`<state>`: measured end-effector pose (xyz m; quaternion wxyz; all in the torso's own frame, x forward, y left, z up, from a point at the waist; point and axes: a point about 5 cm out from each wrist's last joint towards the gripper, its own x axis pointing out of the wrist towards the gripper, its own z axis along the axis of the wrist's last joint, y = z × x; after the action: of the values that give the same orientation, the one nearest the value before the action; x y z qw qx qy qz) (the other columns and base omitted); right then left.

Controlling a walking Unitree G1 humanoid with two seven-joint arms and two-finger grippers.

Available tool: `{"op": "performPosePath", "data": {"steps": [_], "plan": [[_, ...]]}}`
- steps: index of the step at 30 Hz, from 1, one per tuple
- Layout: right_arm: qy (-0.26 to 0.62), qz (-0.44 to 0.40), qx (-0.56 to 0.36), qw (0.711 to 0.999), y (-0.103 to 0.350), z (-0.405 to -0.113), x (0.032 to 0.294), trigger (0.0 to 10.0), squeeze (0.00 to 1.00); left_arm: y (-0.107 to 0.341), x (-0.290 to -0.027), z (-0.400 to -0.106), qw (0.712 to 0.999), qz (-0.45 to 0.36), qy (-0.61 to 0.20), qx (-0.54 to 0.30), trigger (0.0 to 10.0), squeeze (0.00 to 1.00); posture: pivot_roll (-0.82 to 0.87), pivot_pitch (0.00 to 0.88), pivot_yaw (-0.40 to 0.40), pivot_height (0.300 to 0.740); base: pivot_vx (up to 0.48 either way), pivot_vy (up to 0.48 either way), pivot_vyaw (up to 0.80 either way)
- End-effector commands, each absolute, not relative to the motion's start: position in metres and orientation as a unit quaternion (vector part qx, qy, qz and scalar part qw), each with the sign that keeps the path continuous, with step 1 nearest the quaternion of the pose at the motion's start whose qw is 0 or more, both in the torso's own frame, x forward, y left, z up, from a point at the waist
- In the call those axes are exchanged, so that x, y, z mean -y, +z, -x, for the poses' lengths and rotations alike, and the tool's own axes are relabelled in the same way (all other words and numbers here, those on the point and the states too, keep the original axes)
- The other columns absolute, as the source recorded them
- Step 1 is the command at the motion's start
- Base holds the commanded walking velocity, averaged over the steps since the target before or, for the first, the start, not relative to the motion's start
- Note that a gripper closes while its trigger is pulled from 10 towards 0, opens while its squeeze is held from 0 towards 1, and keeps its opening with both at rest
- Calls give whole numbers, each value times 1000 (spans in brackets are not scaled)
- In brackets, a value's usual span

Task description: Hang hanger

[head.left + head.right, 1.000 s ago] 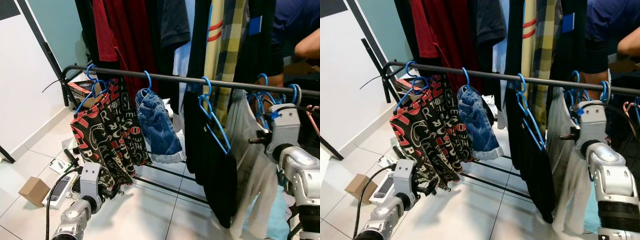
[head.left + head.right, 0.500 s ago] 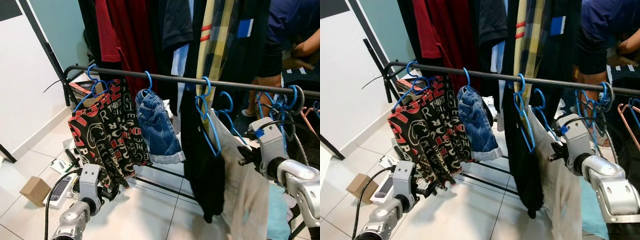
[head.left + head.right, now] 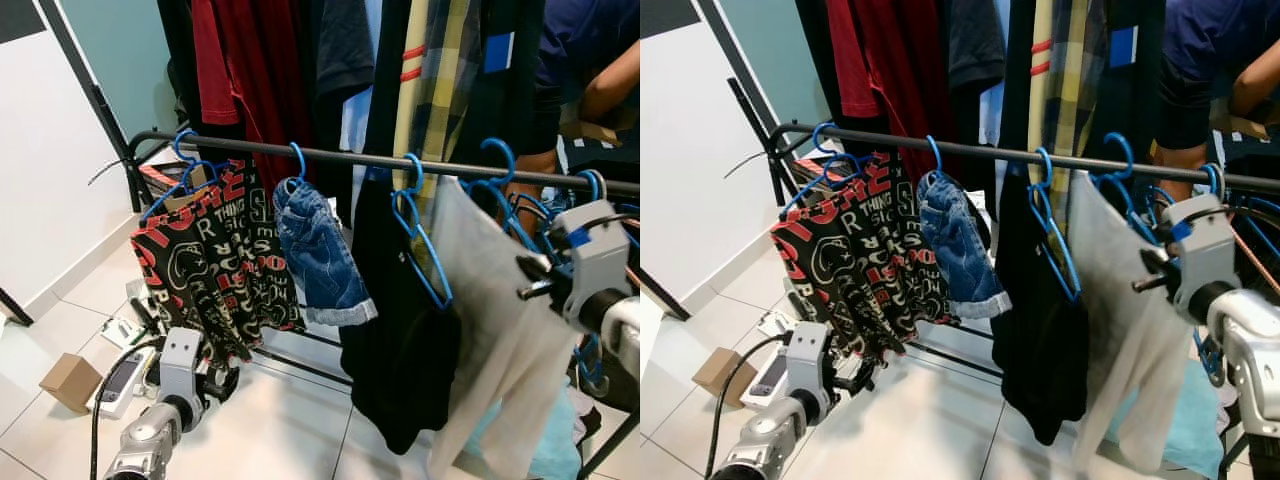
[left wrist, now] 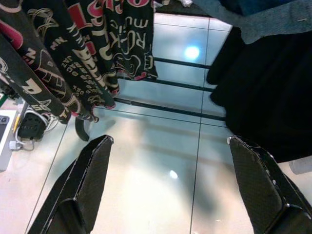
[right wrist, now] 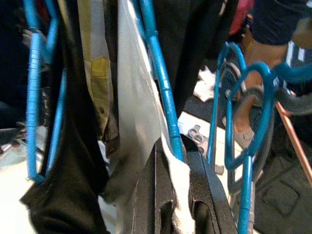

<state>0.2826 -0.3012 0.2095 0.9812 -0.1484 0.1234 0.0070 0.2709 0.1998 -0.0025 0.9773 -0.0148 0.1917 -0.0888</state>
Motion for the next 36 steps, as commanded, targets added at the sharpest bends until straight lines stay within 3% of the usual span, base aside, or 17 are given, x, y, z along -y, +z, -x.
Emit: {"op": "performPosePath", "data": {"steps": [1, 9, 21, 22, 25, 26, 34, 36], "plan": [[-18, 146, -110, 983, 219, -284, 306, 10000, 0, -6, -204, -267, 976, 13, -81, -203, 10000, 0, -92, 0, 117, 740, 0, 0, 0], [-53, 126, -156, 978, 206, -291, 315, 10000, 0, -6, -206, -267, 976, 11, -81, -203, 10000, 0, -86, 0, 118, 740, 0, 0, 0], [-19, 99, -204, 974, 180, -298, 296, 10000, 0, -8, -208, -262, 975, 7, -79, -205, 10000, 0, -70, 0, 108, 740, 0, 0, 0], [0, 92, -206, 974, 177, -296, 291, 10000, 110, -8, -208, -262, 975, 7, -78, -206, 10000, 0, -71, 0, 105, 740, 0, 0, 0], [13, 86, -207, 974, 175, -295, 288, 10000, 110, -9, -208, -261, 975, 7, -78, -206, 10000, 0, -71, 0, 105, 740, 0, 0, 0], [29, 81, -205, 975, 173, -294, 284, 10000, 1000, -9, -207, -261, 975, 7, -78, -206, 10000, 0, -72, 0, 101, 740, 0, 0, 0], [40, 51, -129, 989, 180, -286, 282, 10000, 1000, -9, -204, -262, 976, 11, -75, -204, 10000, 0, -81, 0, 94, 740, 0, 0, 0], [54, 40, -68, 995, 199, -274, 288, 10000, 1000, -9, -203, -263, 977, 16, -72, -202, 10000, 0, -93, 0, 96, 740, 0, 0, 0]]}}
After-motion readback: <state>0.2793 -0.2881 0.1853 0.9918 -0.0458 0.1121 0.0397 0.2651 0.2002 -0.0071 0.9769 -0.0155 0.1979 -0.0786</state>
